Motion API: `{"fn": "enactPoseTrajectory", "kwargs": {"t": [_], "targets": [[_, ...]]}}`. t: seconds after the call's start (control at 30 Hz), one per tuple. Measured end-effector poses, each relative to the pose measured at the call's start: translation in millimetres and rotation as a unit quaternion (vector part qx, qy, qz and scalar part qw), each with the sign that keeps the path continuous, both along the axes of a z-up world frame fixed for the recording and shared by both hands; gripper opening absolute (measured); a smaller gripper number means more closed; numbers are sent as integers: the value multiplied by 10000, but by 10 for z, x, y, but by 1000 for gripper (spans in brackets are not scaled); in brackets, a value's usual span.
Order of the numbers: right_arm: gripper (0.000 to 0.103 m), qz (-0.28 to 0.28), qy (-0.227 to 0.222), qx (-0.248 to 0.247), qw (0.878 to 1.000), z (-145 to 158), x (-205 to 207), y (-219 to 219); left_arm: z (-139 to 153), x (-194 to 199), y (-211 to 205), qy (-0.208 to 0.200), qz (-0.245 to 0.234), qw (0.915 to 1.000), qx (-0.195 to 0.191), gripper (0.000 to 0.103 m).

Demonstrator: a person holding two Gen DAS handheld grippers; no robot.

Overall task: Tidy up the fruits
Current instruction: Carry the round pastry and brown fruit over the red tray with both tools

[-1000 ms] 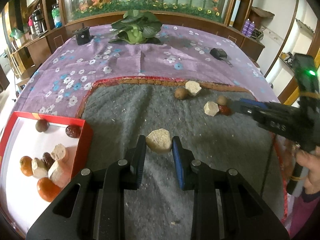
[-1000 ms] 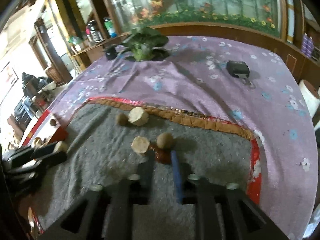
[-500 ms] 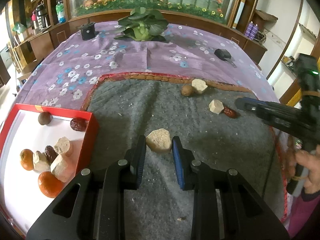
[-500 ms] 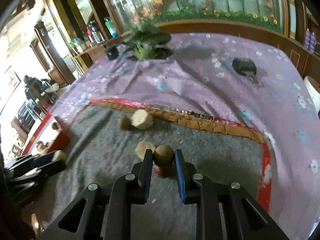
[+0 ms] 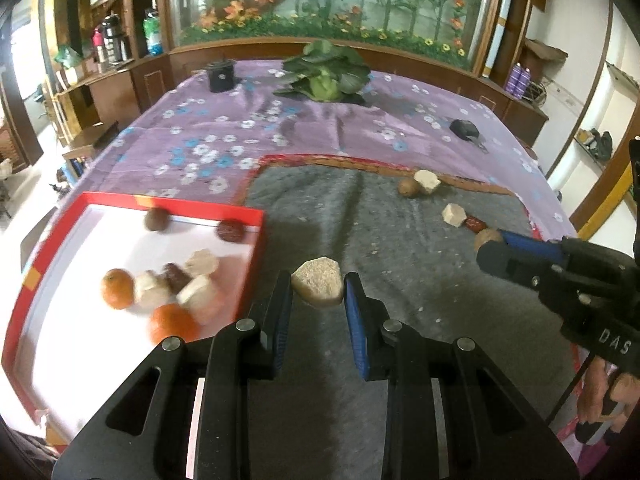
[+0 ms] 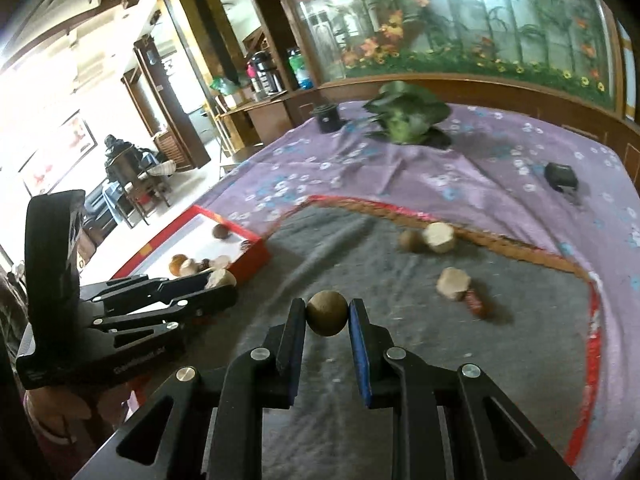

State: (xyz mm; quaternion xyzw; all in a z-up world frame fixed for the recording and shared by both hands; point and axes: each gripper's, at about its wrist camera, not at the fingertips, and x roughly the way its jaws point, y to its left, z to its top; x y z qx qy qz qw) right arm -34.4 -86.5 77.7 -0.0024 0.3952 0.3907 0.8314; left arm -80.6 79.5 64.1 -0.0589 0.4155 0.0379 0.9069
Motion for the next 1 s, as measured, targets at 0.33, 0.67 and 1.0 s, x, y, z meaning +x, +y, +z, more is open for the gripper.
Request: {"fn": "enactPoseTrajectory", "kwargs": {"t": [0.33, 0.67, 1.0], "targets": [[21, 647, -75, -58, 9979, 51, -247, 588, 33, -335, 432, -65, 471, 9989, -1, 25], [21, 1304, -144, -272, 9910, 18, -368, 1281, -52, -575, 939, 64, 1000, 9949, -132, 25], [21, 1813, 12, -619, 9815, -224, -451, 1768, -202, -600, 1134, 252, 1205, 9923, -157, 25]]}}
